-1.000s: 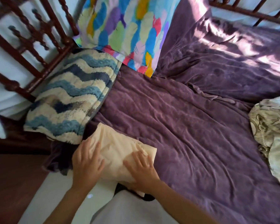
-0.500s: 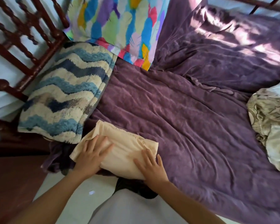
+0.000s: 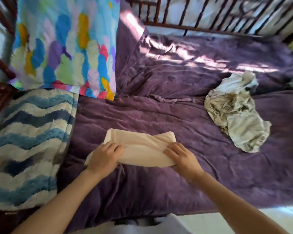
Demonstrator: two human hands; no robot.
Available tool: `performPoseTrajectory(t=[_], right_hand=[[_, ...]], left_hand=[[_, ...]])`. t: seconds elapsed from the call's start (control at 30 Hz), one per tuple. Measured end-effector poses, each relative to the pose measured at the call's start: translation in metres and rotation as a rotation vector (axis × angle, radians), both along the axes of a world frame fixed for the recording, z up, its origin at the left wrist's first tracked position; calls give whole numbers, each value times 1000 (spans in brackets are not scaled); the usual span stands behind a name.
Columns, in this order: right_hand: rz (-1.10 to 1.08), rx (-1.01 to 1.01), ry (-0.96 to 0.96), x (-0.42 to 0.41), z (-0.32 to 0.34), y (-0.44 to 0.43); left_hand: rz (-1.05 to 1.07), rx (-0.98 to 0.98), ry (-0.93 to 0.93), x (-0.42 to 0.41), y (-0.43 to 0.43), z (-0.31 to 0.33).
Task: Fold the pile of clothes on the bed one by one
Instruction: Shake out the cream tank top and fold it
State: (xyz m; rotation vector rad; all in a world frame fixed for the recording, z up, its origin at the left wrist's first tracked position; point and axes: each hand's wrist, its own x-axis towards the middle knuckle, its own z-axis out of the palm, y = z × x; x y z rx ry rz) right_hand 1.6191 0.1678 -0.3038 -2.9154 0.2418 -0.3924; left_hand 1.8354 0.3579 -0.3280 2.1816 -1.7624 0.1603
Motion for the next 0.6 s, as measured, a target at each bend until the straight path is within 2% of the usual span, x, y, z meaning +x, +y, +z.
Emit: performPoseTrajectory(t=[0.3, 0.47, 0.6], right_hand=[[-340, -358, -215, -143, 114, -87], [-464, -602, -299, -262, 168, -124], [-529, -710, -293, -372, 200, -138]], left_hand=[[-404, -331, -302, -78, -196, 126], [-557, -548, -409, -187, -268, 202], [-657, -622, -426, -290, -308, 233]])
